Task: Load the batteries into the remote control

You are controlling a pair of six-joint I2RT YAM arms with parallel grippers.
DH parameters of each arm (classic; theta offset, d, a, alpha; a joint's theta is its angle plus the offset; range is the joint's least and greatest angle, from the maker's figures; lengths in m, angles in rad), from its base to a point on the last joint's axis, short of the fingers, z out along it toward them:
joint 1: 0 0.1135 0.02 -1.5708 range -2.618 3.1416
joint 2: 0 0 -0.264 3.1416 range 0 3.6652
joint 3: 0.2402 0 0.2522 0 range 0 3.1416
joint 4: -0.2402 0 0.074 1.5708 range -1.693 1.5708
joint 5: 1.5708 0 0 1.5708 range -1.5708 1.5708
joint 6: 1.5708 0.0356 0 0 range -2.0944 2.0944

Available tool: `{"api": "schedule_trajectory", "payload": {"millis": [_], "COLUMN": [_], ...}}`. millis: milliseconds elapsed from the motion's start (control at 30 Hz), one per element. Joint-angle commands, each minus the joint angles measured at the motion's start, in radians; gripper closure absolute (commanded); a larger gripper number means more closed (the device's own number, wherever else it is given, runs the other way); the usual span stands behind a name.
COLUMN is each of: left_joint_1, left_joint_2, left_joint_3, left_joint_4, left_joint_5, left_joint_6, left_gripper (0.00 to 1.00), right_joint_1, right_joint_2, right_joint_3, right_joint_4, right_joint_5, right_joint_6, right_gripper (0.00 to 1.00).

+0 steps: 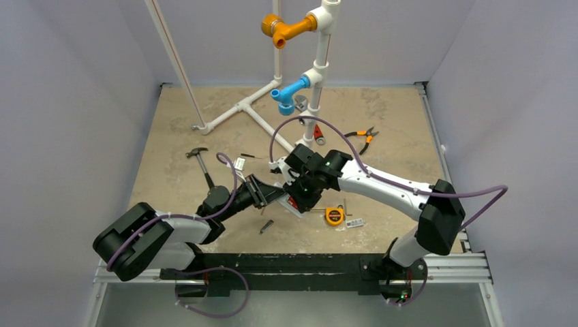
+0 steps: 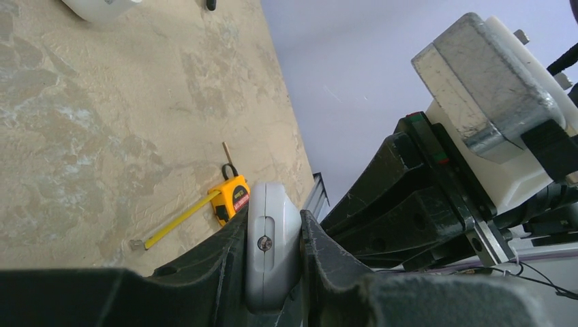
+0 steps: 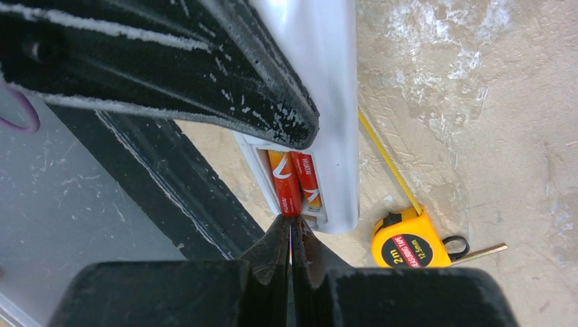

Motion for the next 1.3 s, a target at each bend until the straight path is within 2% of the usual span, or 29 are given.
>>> {"api": "schedule_trajectory", "payload": {"millis": [0, 800, 1100, 1267], "left_joint_1": [-0.015, -0.015, -0.015, -0.015], "left_joint_2": [-0.014, -0.019, -0.107, -0.125], "left_joint_3": [0.042, 0.049, 0.082, 0.084], "left_joint_4": [0.15, 0.159, -0.004, -0.028], "left_joint_5": [0.067, 0.082, 0.096, 0.094], "left_joint_6": [-0.047, -0.043, 0.017, 0.024], "left_gripper": [1.0, 1.0, 1.0, 1.0], "right_joint_1": [-0.003, -0.005, -0.005, -0.005], "right_joint_2": [0.043, 0.192, 0.258, 0.263], "right_joint_3": [0.07, 0.213, 0.284, 0.32], "right_joint_4": [0.08, 0.045, 0.032, 0.041], "right_joint_5": [0.058, 0.098, 0.084, 0.104], "right_joint_6": [0.02, 0.061, 0.052, 0.043], "right_gripper": [1.0, 1.0, 1.0, 1.0]}}
